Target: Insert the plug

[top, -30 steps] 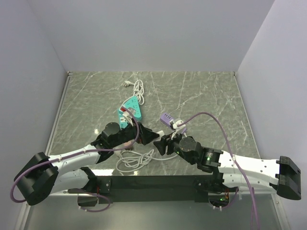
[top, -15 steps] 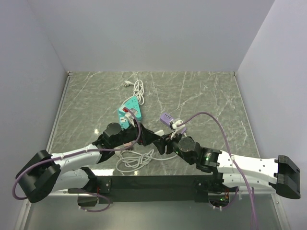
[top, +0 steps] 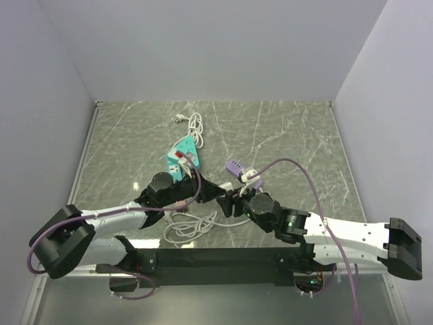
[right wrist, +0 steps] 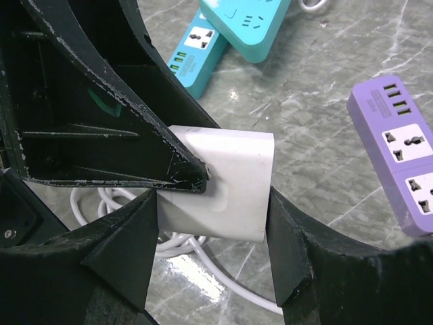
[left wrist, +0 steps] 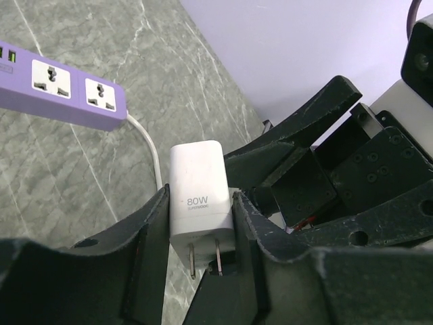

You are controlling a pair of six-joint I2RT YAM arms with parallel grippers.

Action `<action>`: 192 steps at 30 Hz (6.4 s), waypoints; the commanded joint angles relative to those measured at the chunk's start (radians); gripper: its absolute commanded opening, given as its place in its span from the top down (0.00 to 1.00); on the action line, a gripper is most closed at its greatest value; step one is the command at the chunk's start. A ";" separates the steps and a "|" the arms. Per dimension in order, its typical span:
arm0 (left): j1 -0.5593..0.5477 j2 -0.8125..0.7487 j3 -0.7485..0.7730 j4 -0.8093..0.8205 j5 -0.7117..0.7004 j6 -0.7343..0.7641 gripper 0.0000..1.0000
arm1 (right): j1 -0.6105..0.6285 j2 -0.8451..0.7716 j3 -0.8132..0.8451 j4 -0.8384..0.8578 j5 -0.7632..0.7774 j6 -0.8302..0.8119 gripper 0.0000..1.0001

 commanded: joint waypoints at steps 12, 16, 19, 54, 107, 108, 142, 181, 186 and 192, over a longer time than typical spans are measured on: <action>0.207 -0.219 -0.076 0.044 0.144 0.030 0.99 | -0.133 -0.178 -0.006 0.157 -0.244 -0.016 0.11; 0.212 -0.278 -0.102 0.079 0.188 0.033 0.99 | -0.291 -0.230 -0.046 0.239 -0.508 0.042 0.09; 0.212 -0.298 -0.117 0.155 0.268 0.015 0.99 | -0.380 -0.221 -0.053 0.304 -0.680 0.091 0.09; 0.138 -0.240 -0.093 0.396 0.358 0.006 0.99 | -0.423 0.065 -0.043 0.668 -1.196 0.239 0.43; 0.147 -0.011 0.100 0.037 0.149 0.409 0.01 | -0.523 -0.253 -0.011 -0.012 -0.521 0.157 1.00; 0.150 0.022 0.125 0.015 0.092 0.408 0.01 | -0.526 -0.256 -0.008 -0.045 -0.490 0.168 1.00; 0.011 0.931 0.992 -0.585 -0.444 0.526 0.19 | -0.649 -0.153 -0.111 -0.346 -0.139 0.406 1.00; -0.173 0.319 0.329 -0.517 -0.714 0.316 0.12 | -0.611 0.003 0.073 -0.331 -0.172 0.309 1.00; -0.175 0.173 0.246 -0.493 -0.729 0.297 0.08 | -0.542 -0.040 0.151 -0.507 -0.194 0.323 1.00; -0.175 0.103 0.131 -0.456 -0.660 0.260 0.10 | -0.401 -0.011 0.315 -0.800 -0.182 0.351 1.00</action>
